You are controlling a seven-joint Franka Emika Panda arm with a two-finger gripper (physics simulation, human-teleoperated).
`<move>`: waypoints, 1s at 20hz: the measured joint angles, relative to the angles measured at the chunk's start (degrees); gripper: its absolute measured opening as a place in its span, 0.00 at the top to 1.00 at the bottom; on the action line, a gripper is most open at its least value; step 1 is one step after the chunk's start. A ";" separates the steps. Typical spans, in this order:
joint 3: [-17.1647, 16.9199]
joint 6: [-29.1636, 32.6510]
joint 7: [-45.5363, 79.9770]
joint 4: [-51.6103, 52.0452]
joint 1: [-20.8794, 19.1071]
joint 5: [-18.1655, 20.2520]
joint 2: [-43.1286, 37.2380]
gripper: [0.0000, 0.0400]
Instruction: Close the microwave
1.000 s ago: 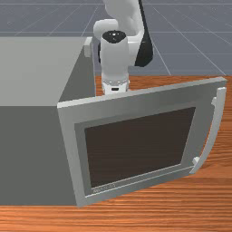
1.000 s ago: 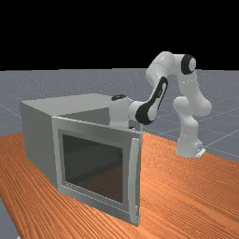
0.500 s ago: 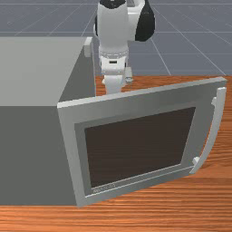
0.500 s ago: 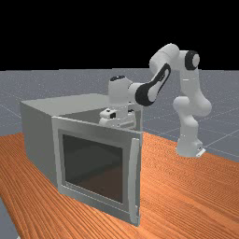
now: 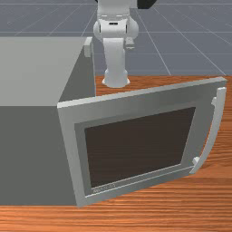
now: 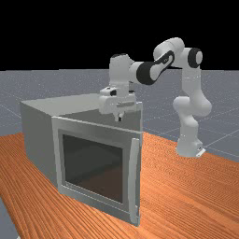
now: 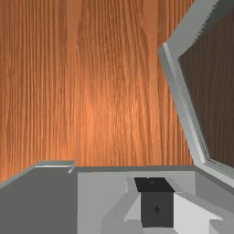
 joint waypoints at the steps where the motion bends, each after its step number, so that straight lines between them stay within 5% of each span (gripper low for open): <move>1: 0.07 -2.11 2.10 1.74 0.22 -0.09 0.54 1.00; 12: 4.31 -2.81 16.56 4.81 7.26 -1.42 2.76 1.00; 13: 5.18 2.95 8.97 2.08 7.05 -1.74 3.71 0.61; 15: 4.59 8.44 16.24 -1.23 8.16 -2.11 7.74 0.22; 17: 4.92 8.08 14.64 0.02 8.14 -1.65 8.87 0.08; 19: 4.13 -5.98 22.60 10.24 8.92 -1.36 7.65 0.03; 20: 4.82 -6.09 15.87 11.30 8.33 -1.74 6.26 0.02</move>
